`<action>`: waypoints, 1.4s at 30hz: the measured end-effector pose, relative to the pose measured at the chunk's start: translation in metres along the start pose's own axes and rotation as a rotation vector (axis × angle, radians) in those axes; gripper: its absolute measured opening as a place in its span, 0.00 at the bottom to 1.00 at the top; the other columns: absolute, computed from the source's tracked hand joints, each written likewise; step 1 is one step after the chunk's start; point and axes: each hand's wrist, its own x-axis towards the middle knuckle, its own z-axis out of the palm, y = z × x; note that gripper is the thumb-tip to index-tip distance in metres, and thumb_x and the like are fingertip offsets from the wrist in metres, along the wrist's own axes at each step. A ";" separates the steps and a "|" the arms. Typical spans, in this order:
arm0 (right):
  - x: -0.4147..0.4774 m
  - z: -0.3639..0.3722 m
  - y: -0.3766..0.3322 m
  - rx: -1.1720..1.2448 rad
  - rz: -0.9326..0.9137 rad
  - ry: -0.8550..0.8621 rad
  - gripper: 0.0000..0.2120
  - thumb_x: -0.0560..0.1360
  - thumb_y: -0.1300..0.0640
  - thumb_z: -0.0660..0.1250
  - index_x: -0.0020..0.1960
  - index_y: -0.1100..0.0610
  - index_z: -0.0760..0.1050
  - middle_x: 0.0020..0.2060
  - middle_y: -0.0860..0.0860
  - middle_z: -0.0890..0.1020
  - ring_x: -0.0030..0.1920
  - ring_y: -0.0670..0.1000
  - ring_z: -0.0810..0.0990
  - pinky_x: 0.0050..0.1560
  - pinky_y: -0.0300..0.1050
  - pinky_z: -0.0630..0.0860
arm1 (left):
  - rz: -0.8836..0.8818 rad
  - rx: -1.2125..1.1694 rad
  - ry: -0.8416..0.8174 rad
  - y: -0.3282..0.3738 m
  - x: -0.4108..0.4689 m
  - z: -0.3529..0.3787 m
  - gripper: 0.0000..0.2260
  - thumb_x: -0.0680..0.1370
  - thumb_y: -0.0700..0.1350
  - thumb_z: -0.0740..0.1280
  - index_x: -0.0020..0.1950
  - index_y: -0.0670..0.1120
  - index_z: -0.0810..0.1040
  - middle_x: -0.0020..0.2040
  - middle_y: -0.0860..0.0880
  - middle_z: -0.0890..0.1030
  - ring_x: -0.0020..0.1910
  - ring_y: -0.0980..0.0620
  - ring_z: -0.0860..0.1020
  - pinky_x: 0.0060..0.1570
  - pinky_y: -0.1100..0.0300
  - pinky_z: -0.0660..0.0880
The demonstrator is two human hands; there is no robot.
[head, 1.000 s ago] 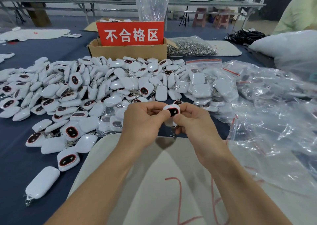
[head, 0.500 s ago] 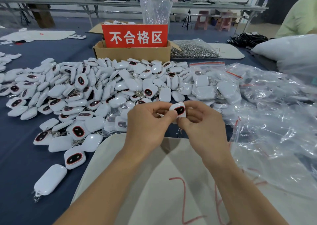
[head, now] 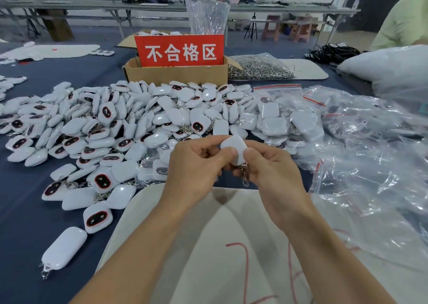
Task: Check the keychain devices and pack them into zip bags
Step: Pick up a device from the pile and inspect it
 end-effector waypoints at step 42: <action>0.008 -0.012 0.001 0.505 0.367 0.038 0.15 0.80 0.64 0.57 0.59 0.69 0.78 0.49 0.65 0.85 0.32 0.52 0.75 0.32 0.43 0.75 | -0.037 0.973 0.223 -0.010 -0.005 -0.005 0.17 0.74 0.61 0.68 0.52 0.59 0.60 0.34 0.56 0.74 0.36 0.47 0.72 0.34 0.54 0.58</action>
